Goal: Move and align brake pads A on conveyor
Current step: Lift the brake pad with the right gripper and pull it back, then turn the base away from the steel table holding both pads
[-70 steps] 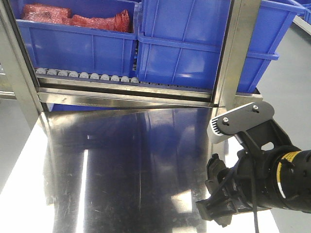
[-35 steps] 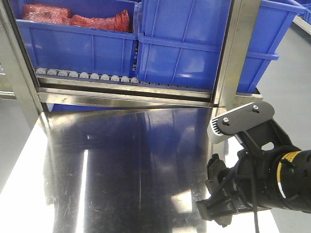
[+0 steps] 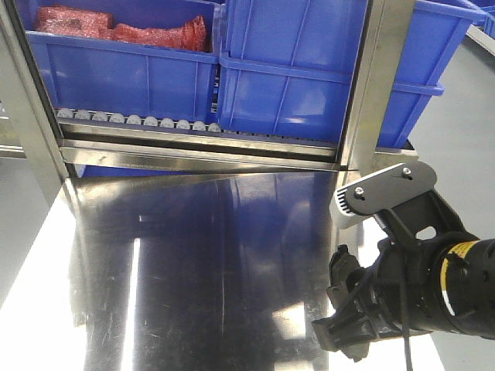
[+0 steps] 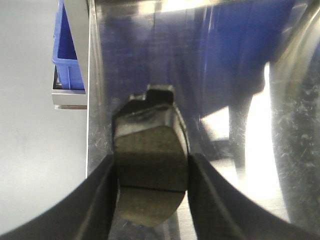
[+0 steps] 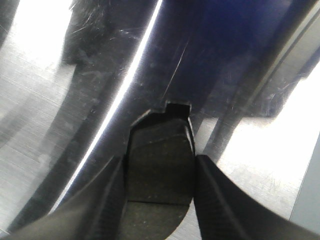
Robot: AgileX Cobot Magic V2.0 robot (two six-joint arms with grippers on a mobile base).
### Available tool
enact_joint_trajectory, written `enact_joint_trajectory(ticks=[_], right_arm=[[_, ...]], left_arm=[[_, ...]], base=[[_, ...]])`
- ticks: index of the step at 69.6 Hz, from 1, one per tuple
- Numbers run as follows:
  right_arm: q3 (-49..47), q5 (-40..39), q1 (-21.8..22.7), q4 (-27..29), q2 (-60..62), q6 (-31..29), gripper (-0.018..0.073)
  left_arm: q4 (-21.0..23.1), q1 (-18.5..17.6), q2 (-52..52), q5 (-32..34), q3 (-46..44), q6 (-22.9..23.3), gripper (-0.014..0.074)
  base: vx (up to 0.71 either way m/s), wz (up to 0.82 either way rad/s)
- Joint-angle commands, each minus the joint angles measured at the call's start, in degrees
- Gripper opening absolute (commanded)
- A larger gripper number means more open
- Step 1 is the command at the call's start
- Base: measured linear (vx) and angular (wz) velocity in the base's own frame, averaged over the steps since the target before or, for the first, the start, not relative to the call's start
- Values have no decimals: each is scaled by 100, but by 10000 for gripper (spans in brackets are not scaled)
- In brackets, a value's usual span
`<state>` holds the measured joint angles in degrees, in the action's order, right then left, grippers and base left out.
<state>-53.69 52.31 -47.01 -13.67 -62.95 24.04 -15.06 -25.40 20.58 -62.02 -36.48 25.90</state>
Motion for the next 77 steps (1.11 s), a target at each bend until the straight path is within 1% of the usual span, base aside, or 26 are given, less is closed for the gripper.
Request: enact_joint_trajectory(ticks=[1,46,64,77], right_arm=[[-157,-290,8,-155,133,-2,-10],[-157,-290,8,-155,133,-2,-10],[-157,-290,8,-155,133,-2,-10],[-157,-290,8,-155,133,-2,-10]], left_arm=[[-131,-40,61,419,-144,0,-6],[-131,-40,61,419,-144,0,-6],[-131,-40,61,419,-144,0,-6],[-131,-40,61,419,-144,0,-6]], base=[[0,0],[-2,5],[-9,17],[-11,35]])
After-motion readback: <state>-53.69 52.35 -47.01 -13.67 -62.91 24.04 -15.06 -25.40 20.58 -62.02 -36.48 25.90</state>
